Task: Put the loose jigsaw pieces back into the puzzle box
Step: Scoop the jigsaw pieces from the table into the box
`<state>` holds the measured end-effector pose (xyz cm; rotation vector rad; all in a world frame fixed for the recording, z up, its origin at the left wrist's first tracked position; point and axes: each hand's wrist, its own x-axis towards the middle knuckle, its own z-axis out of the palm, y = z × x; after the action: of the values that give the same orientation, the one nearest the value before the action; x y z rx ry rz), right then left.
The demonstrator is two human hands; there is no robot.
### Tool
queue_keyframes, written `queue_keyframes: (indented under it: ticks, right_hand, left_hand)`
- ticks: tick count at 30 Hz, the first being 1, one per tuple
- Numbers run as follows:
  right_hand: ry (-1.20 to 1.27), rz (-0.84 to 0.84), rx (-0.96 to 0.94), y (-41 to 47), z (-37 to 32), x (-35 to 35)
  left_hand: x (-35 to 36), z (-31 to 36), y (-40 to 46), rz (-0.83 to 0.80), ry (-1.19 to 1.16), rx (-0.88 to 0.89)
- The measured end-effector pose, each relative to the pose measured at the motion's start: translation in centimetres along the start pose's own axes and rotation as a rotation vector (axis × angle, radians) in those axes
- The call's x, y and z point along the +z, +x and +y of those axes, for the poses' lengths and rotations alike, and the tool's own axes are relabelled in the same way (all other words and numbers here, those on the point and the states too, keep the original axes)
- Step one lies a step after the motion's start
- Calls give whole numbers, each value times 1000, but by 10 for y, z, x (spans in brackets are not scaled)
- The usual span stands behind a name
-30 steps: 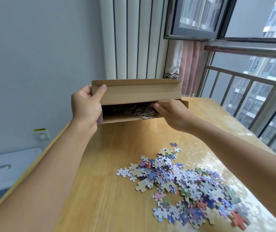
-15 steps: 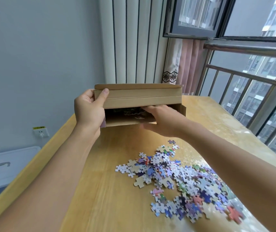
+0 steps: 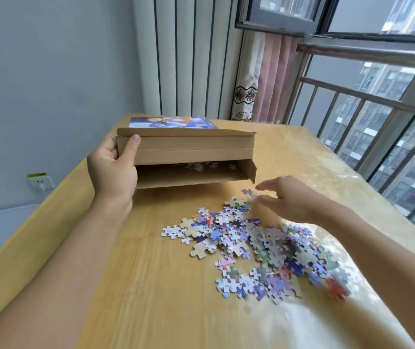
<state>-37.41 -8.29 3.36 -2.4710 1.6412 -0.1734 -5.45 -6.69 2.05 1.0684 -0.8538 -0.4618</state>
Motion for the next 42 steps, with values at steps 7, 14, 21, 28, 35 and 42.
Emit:
queue_keyframes:
  ticks: [7,14,21,28,35,42]
  right_hand:
    - [305,-391,-132,16,-14,25]
    - [-39,-416,-327,2,-40,17]
    - [-21,-223,-375,0,-47,21]
    - [22,-105,-399,-6,-47,26]
    - [215,-124,-286,5,-39,21]
    - [590,-139,-110,10,-32,13]
  left_hand:
    - [-10,-25,3,35,23,-35]
    - [-18,-36,-2,7,24,-59]
    - [-14,-35,-7,-25,51,-46]
    - [-13,-31,-8,-29,44,-32]
    - [-11,-25,-10,-23,47,-30]
    - [-9,-10,-2,-3,4,-45]
